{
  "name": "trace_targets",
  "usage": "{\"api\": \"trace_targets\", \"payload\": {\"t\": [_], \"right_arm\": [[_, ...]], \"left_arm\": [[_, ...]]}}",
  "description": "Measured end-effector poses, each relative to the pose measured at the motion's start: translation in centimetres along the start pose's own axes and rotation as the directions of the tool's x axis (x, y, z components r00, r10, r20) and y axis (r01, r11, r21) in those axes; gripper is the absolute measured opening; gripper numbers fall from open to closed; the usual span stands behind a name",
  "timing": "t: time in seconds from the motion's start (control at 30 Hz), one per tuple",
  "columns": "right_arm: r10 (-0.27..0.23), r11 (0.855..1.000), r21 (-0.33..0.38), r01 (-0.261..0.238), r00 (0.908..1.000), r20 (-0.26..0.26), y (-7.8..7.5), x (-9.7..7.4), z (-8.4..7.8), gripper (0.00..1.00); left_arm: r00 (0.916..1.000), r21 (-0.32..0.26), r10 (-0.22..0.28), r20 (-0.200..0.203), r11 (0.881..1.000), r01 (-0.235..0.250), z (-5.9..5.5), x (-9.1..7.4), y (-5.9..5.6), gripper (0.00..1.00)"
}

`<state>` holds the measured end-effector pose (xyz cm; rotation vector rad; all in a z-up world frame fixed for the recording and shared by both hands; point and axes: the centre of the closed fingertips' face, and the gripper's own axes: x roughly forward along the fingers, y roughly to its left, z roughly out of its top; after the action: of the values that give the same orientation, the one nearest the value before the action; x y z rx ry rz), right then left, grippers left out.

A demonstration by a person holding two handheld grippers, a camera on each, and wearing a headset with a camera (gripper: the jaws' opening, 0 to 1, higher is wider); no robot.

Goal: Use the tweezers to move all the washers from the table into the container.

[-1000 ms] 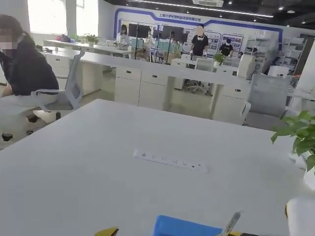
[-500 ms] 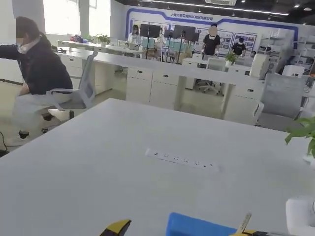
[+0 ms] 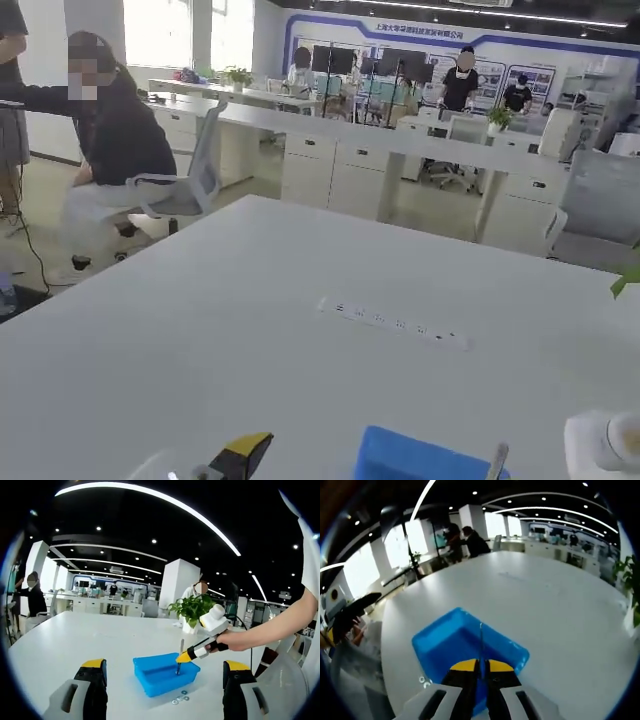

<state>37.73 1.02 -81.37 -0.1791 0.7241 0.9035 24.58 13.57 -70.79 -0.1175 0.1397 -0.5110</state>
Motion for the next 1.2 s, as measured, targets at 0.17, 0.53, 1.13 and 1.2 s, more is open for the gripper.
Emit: {"api": "trace_targets", "payload": {"t": [0.17,0.53,1.13,1.2], "right_arm": [[0.012,1.0,0.002,-0.012,0.9999,0.011,0.5,-0.3,0.1,0.03],[0.023,0.999,-0.047,-0.021,0.9989,0.04,0.8,-1.1,0.3,0.04],[0.131,0.991,-0.034,-0.128,0.9781,0.161,6.8,-6.4,3.4,0.03],[0.15,0.989,-0.032,-0.146,0.9754,0.162,7.7,-6.4,3.0,0.03]], "left_arm": [[0.9998,0.002,0.019,-0.003,1.0,-0.019,-0.1,-0.1,0.4,0.99],[0.9992,0.003,0.033,-0.024,0.999,-0.033,-0.5,-0.1,0.7,0.99],[0.9985,0.005,0.015,-0.052,1.0,-0.015,-1.0,0.0,0.3,0.98],[0.9984,0.004,0.013,-0.056,1.0,-0.013,-1.1,0.0,0.3,0.98]]}}
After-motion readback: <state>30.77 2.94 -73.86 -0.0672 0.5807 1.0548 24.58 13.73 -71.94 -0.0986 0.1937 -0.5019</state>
